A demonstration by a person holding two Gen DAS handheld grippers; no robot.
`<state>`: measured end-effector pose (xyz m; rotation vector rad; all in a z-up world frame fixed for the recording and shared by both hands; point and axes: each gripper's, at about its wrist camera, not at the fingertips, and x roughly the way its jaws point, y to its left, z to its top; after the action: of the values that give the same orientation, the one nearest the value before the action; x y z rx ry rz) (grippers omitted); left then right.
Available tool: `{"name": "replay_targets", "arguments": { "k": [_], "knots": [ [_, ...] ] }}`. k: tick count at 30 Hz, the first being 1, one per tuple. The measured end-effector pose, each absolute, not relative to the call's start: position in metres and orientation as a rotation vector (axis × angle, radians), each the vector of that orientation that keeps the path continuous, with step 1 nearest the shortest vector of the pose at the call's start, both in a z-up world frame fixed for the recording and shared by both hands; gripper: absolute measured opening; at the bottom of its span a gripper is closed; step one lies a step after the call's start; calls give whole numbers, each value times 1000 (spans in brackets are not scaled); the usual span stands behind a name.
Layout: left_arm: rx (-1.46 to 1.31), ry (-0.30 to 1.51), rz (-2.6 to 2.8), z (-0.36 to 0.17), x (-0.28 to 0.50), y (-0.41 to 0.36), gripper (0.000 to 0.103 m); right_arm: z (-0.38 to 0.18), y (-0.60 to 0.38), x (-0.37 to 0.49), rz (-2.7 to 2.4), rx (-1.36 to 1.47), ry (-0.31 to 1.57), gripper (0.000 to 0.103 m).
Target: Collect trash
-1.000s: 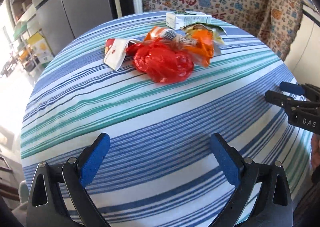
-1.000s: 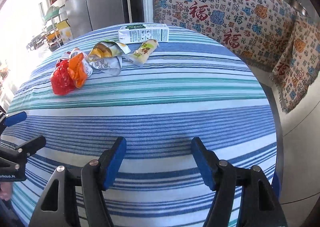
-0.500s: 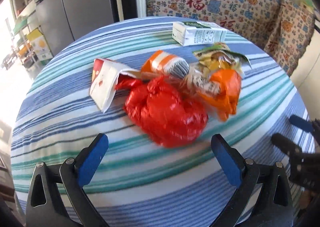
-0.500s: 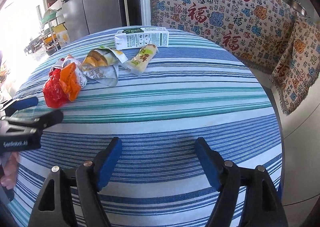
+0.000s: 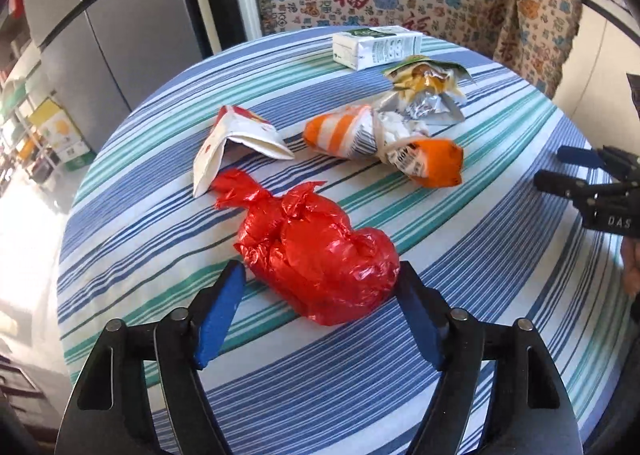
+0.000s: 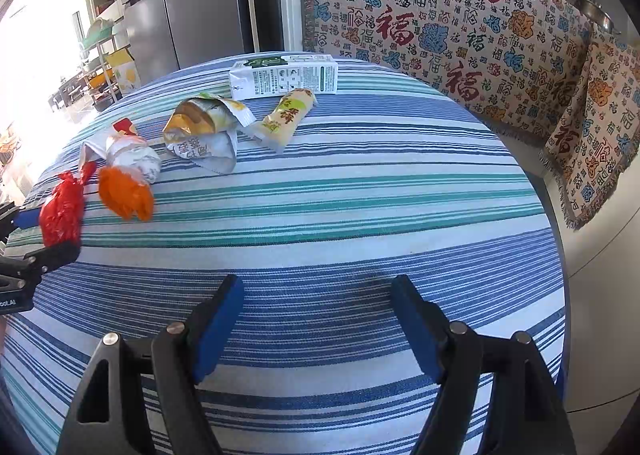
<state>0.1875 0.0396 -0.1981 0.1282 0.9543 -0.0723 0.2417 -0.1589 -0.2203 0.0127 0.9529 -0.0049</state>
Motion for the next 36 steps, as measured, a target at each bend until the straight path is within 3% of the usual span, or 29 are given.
{"name": "replay_targets", "arguments": {
  "k": [7,15,22,27,28,30,36],
  "knots": [
    [27,964,-70,-206,190,45,99,-221,-159,242,0,12,953,78],
    [12,963,-12,-211,194,52,103,-218,-190,273,-28,118,984,77],
    [14,959,-8,-212,195,52,103,-206,-184,371,36,305,1041,64],
    [25,961,-24,-212,192,56,103,-220,-156,418,-1,219,1101,50],
    [26,963,-24,-212,190,58,103,-220,-153,420,-7,180,1118,39],
    [25,969,-22,-212,188,64,103,-218,-155,415,10,155,1135,26],
    [9,994,7,-212,182,81,103,-214,-198,349,-42,129,1126,24]
  ]
}}
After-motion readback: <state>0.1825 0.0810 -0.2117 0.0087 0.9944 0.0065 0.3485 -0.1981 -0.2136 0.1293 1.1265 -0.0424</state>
